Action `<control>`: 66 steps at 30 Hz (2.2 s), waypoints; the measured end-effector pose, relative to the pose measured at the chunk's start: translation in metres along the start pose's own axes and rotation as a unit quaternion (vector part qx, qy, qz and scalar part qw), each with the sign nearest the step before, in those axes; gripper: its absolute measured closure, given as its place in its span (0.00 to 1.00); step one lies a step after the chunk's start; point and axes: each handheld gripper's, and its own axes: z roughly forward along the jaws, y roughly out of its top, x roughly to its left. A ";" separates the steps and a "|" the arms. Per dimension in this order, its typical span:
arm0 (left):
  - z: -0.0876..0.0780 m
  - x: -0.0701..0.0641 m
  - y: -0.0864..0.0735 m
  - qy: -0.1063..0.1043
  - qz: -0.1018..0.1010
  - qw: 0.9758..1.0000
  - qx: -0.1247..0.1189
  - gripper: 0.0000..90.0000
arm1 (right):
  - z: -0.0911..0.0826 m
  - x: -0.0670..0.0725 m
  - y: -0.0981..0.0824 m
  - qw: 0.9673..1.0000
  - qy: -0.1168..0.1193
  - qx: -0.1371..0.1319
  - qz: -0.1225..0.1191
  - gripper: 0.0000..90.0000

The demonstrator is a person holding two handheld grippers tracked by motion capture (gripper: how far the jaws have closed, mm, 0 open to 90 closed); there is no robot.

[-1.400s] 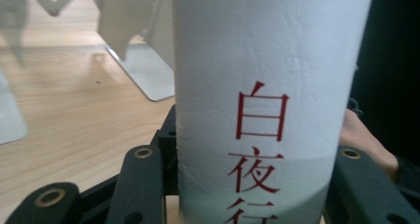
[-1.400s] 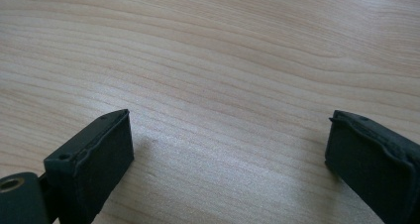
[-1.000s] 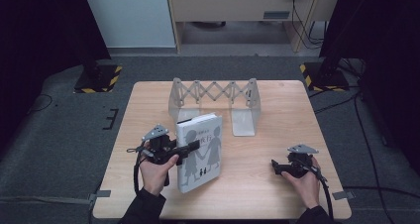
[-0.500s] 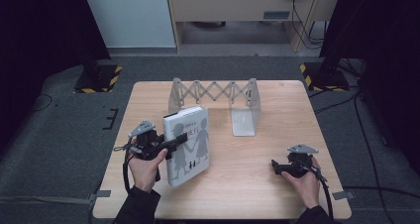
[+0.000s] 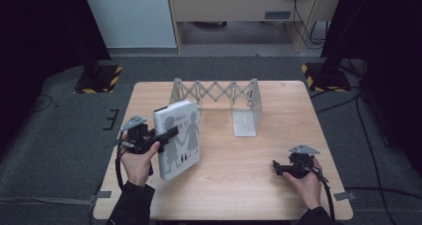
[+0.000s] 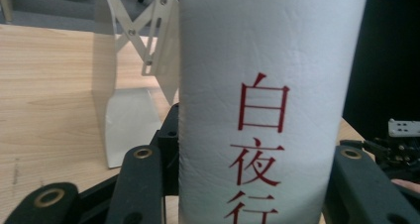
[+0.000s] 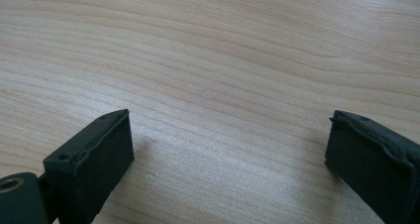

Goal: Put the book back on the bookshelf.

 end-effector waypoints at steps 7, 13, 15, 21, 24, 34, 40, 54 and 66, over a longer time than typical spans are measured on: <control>0.004 0.008 0.014 0.028 0.001 1.000 -0.003 0.58 | 0.000 0.000 0.000 1.000 0.000 0.001 0.001 0.05; 0.013 0.009 0.024 0.039 0.008 0.999 -0.006 0.58 | 0.000 0.000 0.000 1.000 0.000 0.000 0.001 0.05; 0.017 0.010 0.027 0.039 0.010 0.999 -0.004 0.58 | 0.000 0.000 0.000 1.000 0.000 0.001 0.001 0.05; 0.031 0.014 0.032 0.042 0.009 0.999 -0.007 0.58 | 0.000 0.000 0.000 1.000 0.000 0.000 0.000 0.05; 0.036 0.018 0.036 0.047 0.007 0.999 -0.009 0.58 | 0.000 0.000 0.000 1.000 0.000 0.000 0.001 0.05; 0.057 0.027 0.043 0.067 0.006 0.998 -0.012 0.58 | 0.000 0.000 0.000 1.000 0.001 0.002 0.002 0.04; 0.071 0.030 0.044 0.073 0.007 0.997 -0.016 0.58 | 0.000 0.000 0.000 1.000 0.001 0.002 0.002 0.04; 0.091 0.031 0.047 0.093 0.023 0.995 -0.025 0.58 | 0.000 0.000 0.000 1.000 0.001 0.002 0.002 0.04; 0.101 0.028 0.047 0.093 0.041 0.995 -0.024 0.58 | 0.000 0.000 0.000 1.000 0.001 0.002 0.002 0.04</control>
